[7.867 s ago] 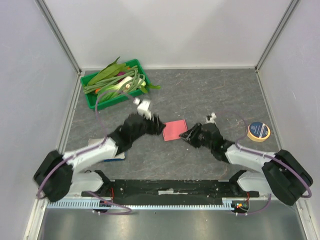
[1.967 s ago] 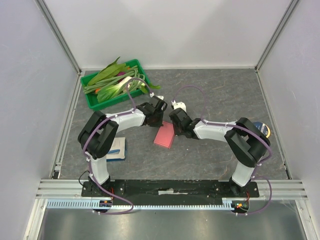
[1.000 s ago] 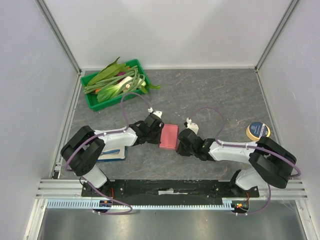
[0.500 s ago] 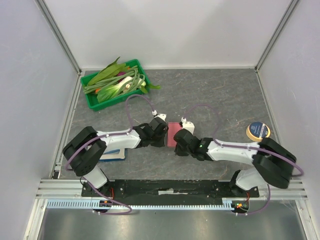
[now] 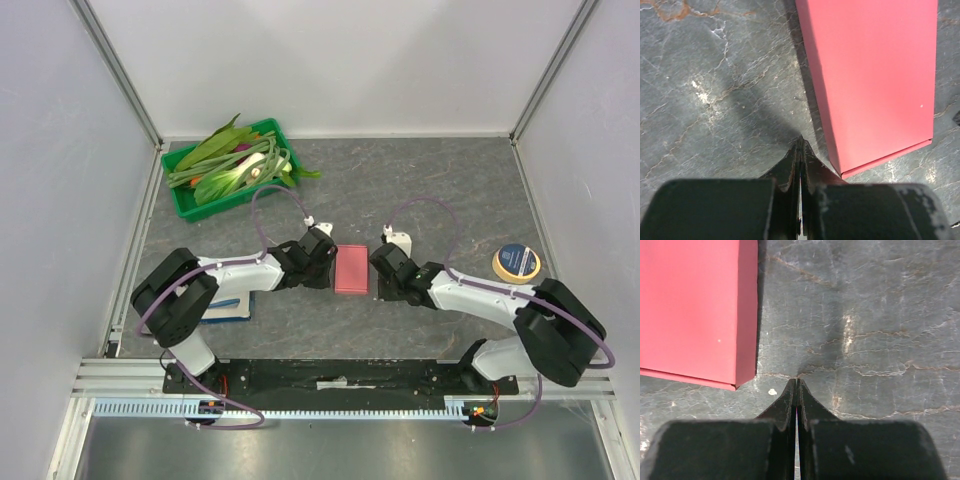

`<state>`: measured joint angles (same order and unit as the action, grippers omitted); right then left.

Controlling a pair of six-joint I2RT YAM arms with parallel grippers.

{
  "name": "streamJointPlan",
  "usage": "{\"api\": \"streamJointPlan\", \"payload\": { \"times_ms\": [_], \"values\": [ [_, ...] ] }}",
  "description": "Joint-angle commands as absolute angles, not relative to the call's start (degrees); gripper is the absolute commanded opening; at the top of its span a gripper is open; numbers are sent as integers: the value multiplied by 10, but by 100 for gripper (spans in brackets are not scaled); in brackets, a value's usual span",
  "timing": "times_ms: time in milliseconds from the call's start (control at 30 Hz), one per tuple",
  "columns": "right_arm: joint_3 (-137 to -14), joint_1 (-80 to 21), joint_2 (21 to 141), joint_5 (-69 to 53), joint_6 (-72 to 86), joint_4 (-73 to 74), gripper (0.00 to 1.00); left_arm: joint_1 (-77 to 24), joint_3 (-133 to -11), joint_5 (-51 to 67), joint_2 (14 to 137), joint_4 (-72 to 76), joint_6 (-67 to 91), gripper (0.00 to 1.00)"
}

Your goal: Fold the paper box

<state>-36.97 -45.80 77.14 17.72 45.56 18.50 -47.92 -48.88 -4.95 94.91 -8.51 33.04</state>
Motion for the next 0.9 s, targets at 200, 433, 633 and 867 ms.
{"api": "streamJointPlan", "payload": {
  "times_ms": [200, 433, 633, 867],
  "values": [
    [-373, -473, 821, 144, 462, 127, 0, -498, -503, -34, 990, -98, 337, 2],
    [-388, -504, 887, 111, 481, 35, 0, -513, -505, -11, 1007, -81, 342, 2],
    [-370, -504, 882, 38, 531, -61, 0, -550, -540, 36, 1043, -62, 352, 2],
    [-381, -495, 873, 150, 498, 82, 0, -533, -519, -44, 996, -96, 352, 4]
  ]
}}
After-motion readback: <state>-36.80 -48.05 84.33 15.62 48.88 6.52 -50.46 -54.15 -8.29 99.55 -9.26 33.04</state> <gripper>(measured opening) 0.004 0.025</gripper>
